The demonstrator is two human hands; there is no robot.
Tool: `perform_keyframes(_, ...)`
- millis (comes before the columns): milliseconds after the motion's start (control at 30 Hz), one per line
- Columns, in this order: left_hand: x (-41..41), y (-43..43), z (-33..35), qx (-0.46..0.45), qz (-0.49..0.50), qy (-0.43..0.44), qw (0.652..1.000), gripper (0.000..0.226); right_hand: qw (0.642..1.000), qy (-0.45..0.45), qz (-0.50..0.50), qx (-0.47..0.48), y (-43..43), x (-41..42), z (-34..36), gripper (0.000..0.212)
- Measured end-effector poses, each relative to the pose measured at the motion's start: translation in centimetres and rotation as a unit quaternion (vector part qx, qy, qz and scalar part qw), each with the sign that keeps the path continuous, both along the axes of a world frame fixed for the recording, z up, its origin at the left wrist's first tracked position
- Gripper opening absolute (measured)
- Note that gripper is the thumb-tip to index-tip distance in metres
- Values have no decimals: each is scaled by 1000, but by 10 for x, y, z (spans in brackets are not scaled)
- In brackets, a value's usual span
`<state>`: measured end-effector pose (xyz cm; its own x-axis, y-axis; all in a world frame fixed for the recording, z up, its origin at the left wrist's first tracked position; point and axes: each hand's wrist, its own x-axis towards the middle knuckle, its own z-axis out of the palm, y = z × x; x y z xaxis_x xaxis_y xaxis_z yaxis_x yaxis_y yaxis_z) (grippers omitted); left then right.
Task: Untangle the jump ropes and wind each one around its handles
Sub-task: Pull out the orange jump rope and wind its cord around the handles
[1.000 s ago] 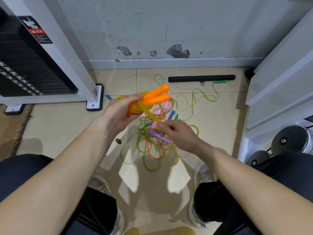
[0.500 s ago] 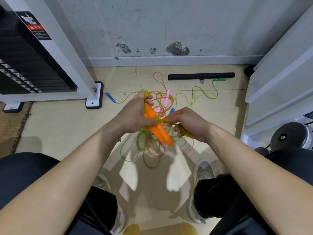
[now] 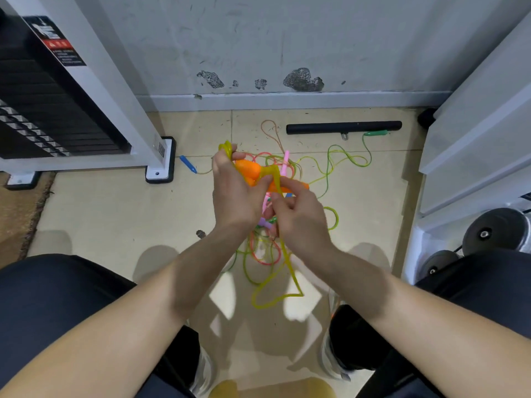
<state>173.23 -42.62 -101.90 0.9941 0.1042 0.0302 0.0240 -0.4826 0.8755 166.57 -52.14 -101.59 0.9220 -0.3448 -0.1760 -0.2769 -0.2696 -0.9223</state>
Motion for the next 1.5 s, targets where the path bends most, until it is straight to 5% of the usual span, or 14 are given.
perform_keyframes(100,6,-2,-5,-109,52,67,990,71,981,-70,47,-176,6,-6,-18,55)
perform_keyframes(233,12,1,-8,-288,96,257,917,82,935,-101,100,-326,2,-6,-28,62)
perform_keyframes(333,12,6,-7,-317,94,294,897,107,910,-114,125,-378,2,-7,-30,63)
perform_keyframes(533,20,19,1,-327,113,277,897,104,954,-128,95,-253,0,-7,-25,42)
perform_keyframes(600,25,24,7,-342,111,282,890,82,981,-79,74,-163,-8,-4,-19,23)
perform_keyframes(733,28,33,15,-351,60,291,888,33,981,68,180,-7,-30,5,-2,39)
perform_keyframes(833,29,42,16,-351,-19,310,884,27,969,105,222,3,-52,13,2,51)
perform_keyframes(967,28,50,17,-280,-131,299,903,39,963,112,243,-40,-73,21,-6,32)
perform_keyframes(1167,25,55,23,-41,-283,214,934,75,951,84,287,-80,-80,25,-7,14)
perform_keyframes(1267,21,50,21,82,-337,163,924,88,913,129,297,-249,-73,23,-10,30)
perform_keyframes(1400,11,34,10,166,-366,131,906,96,781,187,310,-509,-63,20,-1,62)
perform_keyframes(1467,10,31,6,195,-365,119,903,97,777,208,319,-502,-61,22,1,62)
perform_keyframes(1500,10,30,4,210,-360,110,902,96,808,224,317,-444,-62,24,1,58)
